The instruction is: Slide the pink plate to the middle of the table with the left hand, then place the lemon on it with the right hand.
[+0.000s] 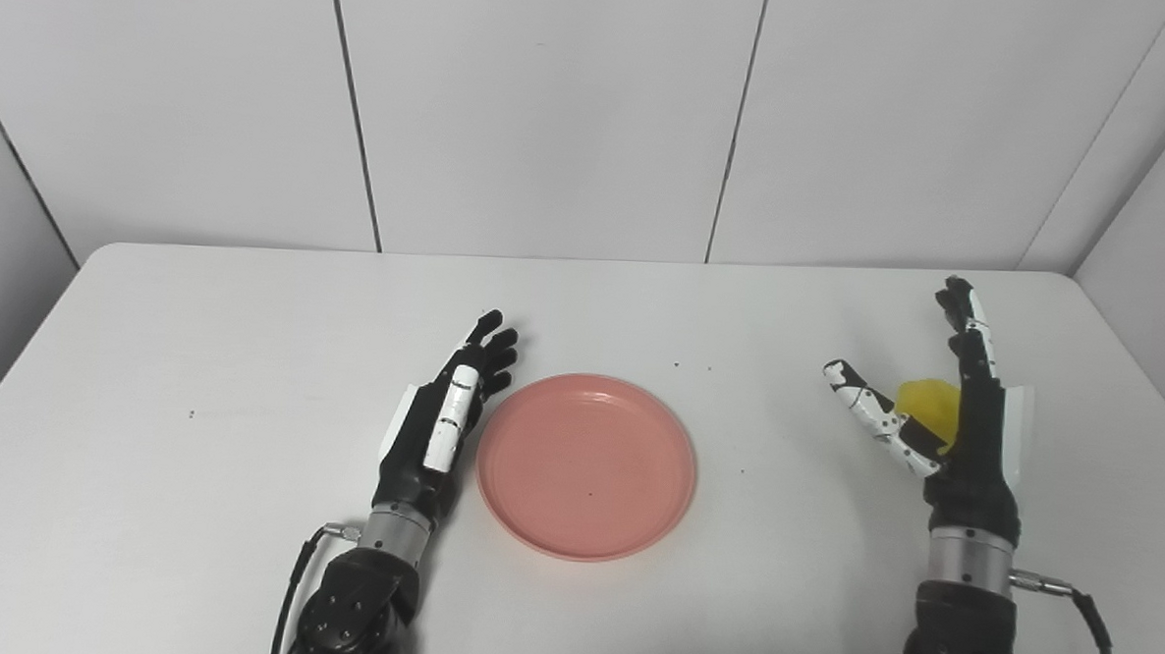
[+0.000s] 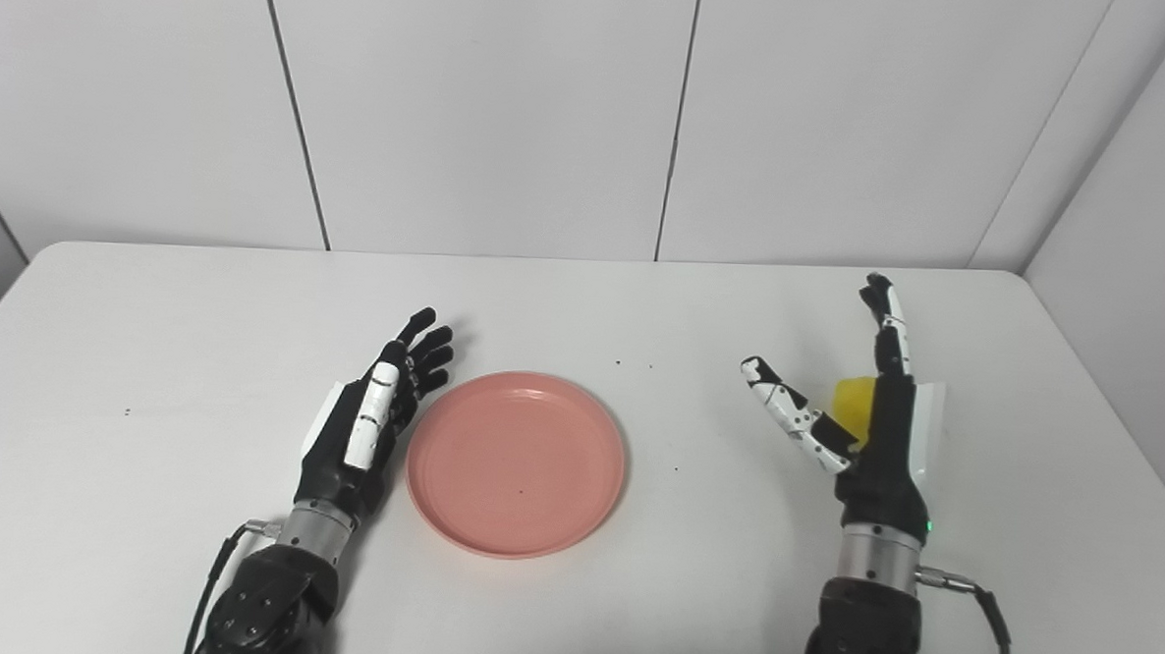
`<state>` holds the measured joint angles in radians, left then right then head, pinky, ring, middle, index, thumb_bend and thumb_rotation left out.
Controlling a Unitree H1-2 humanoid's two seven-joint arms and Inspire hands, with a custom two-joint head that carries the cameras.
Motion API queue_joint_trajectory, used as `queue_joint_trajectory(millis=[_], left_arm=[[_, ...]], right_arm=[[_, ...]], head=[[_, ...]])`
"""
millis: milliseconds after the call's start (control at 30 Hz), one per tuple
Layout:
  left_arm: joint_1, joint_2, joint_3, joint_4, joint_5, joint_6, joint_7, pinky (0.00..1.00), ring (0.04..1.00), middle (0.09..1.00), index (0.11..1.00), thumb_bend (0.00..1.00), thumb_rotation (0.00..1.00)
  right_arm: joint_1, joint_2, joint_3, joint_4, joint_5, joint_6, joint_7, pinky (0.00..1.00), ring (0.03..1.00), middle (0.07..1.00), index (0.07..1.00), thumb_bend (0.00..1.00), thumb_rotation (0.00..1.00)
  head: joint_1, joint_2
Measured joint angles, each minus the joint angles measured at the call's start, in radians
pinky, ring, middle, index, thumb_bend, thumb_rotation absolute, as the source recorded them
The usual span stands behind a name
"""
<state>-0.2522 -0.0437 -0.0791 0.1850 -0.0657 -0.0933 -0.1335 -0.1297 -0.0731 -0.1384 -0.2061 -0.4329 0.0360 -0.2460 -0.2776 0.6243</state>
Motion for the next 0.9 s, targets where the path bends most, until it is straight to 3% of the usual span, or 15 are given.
queue_joint_trajectory(millis=[267,433,633,900], left_arm=[[0.001,0.005,0.022,-0.002,-0.018,0.002,-0.004,0.83,0.854,0.853,0.835,0.52,1.0],[0.001,0.016,0.038,-0.002,-0.018,0.002,0.004,0.84,0.844,0.848,0.823,0.53,1.0],[0.001,0.026,0.043,-0.001,-0.025,0.002,0.0,0.84,0.856,0.854,0.83,0.52,1.0],[-0.006,0.029,0.06,0.007,-0.069,0.001,-0.009,0.86,0.87,0.864,0.846,0.52,0.98]], right_arm=[[-0.007,-0.044,-0.026,-0.015,-0.034,0.081,0.003,0.91,0.922,0.905,0.925,0.75,0.42],[-0.018,-0.077,-0.025,-0.016,-0.122,0.144,0.003,0.82,0.901,0.921,0.929,0.77,0.46],[-0.046,-0.089,-0.017,-0.009,-0.171,0.216,0.007,0.78,0.892,0.932,0.933,0.79,0.42],[-0.066,-0.108,0.014,0.076,-0.213,0.249,0.011,0.76,0.874,0.914,0.939,0.85,0.39]], head=[[-0.037,0.0],[-0.077,-0.002],[-0.107,-0.003],[-0.161,-0.014]])
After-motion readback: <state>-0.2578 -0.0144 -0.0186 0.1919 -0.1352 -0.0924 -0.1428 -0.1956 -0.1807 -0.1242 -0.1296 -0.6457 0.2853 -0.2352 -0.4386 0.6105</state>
